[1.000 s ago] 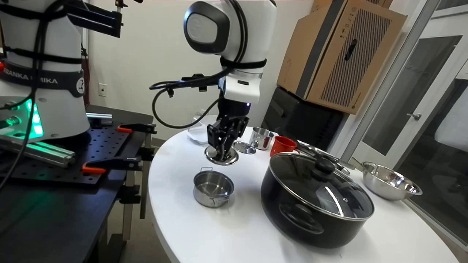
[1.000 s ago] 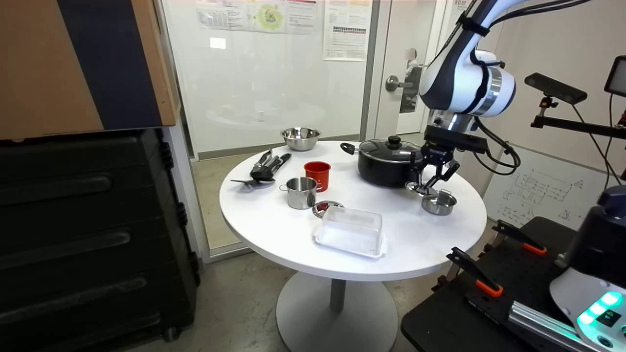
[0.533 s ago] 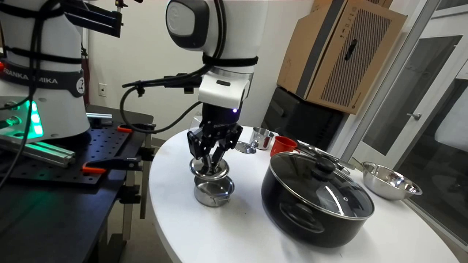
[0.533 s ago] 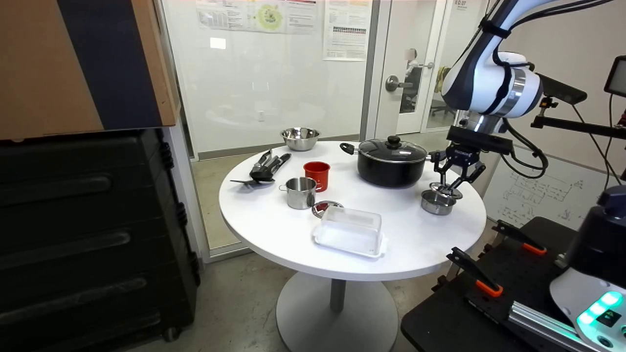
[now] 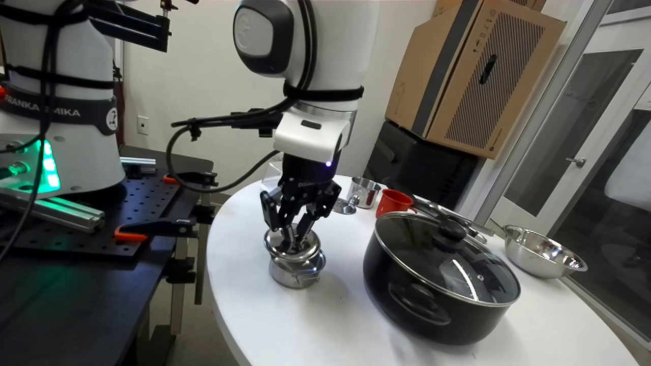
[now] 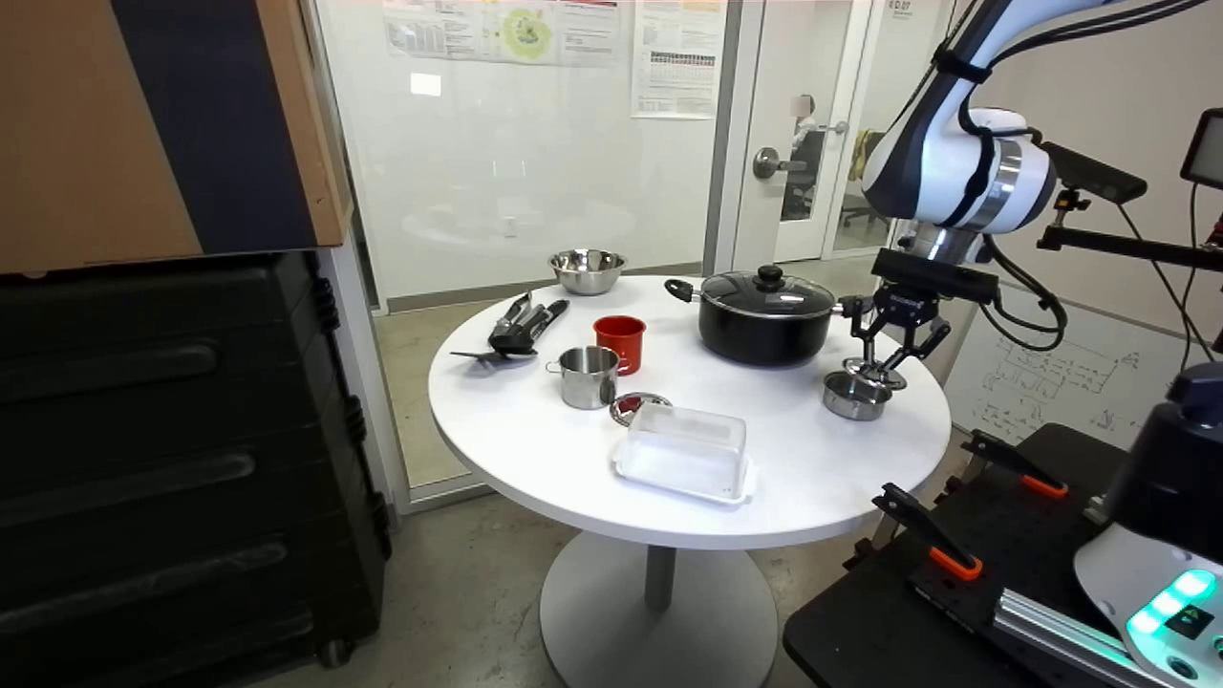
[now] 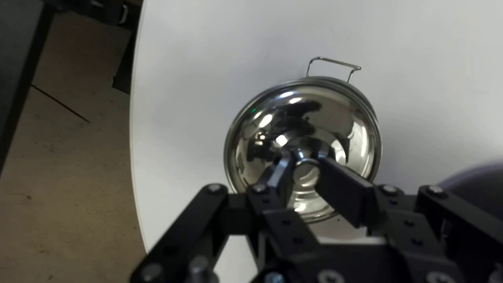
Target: Put the silver lid on top of the silver pot on the right side of the table
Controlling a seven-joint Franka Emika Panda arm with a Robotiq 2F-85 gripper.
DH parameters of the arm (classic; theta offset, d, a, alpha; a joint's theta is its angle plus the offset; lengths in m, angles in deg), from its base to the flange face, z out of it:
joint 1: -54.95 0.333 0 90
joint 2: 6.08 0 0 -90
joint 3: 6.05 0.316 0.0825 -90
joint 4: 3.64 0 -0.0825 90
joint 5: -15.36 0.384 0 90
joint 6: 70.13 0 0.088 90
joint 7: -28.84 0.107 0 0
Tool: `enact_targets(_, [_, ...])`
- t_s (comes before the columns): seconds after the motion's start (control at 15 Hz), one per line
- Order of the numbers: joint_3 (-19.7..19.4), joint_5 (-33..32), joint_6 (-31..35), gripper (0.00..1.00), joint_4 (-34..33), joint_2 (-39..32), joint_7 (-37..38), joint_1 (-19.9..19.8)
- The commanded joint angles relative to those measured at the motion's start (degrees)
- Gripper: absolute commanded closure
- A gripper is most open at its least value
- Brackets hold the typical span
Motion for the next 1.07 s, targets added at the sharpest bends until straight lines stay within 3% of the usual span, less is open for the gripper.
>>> enact_targets(0.0, [-0.3, -1.4, -0.5, 0.94, -3.1, -3.2, 3.1, 0.8])
enact_targets(0.13, [-2.6, -1.5, -0.7, 0.94, -4.3, -4.6, 3.9, 3.6])
enact_targets(0.4, [-3.7, -1.7, -0.9, 0.94, -5.9, -6.6, 5.1, 5.9])
enact_targets(1.0, [-5.3, -2.4, -0.8, 0.94, -6.7, -8.6, 7.1, 9.0])
